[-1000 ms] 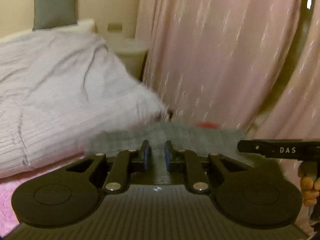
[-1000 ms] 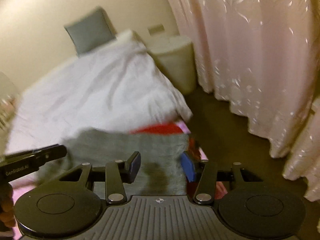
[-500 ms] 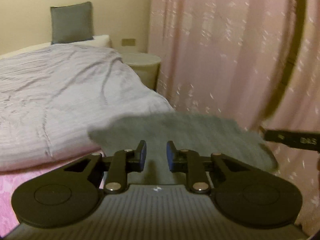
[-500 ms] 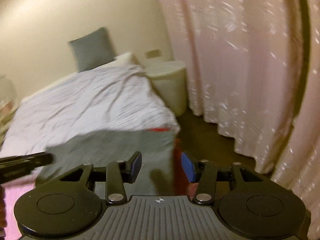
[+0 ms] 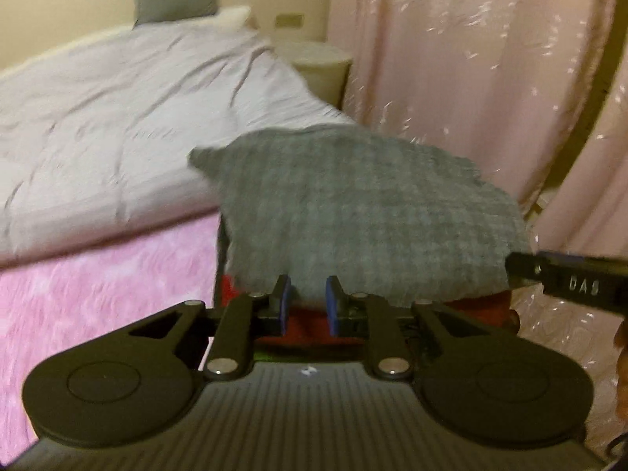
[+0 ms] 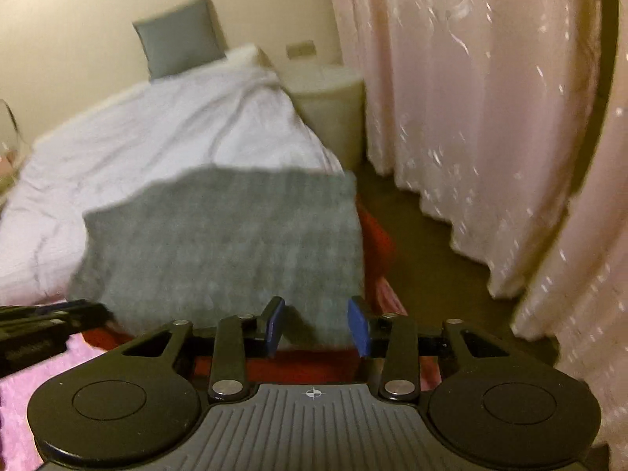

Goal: Fold clothes

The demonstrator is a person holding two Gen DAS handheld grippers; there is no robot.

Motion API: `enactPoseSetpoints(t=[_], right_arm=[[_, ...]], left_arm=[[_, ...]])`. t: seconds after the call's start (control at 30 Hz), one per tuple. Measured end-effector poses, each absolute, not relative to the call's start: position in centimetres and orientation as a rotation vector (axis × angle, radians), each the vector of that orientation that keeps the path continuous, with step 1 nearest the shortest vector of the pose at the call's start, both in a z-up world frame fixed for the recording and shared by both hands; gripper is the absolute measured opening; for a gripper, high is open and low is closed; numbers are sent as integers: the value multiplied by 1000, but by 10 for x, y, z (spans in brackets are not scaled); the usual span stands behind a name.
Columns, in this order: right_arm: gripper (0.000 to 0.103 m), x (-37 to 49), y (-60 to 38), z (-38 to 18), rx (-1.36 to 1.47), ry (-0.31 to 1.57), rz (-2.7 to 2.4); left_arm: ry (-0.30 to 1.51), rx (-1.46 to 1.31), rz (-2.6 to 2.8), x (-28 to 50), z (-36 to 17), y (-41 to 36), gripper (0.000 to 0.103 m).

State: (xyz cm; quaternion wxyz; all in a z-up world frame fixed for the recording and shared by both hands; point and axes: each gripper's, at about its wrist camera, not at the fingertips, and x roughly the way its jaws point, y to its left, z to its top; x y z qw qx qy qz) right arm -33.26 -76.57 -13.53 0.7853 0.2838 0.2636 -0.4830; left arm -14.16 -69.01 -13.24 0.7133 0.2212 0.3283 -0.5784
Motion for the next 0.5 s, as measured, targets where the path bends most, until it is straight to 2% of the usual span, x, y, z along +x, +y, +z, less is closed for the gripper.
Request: enactPoseSetpoints(t=[0.1, 0.13, 0.17, 0.2, 0.27, 0.5], right_arm=[[40, -343, -749, -119, 652, 562, -1017], [47, -347, -743, -113, 669, 569, -1015], [64, -350, -735, -108, 681, 573, -1013], [68, -352, -727, -104, 683, 574, -1013], [69, -357, -710, -96, 689, 575, -1013], [69, -370, -657, -66, 729, 581, -1011]], left_arm=[[731, 499, -1218, -144, -113, -674, 25], [734, 501, -1205, -146, -106, -666, 27], [739, 500, -1197, -149, -99, -658, 29], [744, 503, -1189, -152, -93, -650, 31], [754, 517, -1175, -159, -81, -634, 31], [738, 574, -1155, -180, -44, -577, 42]])
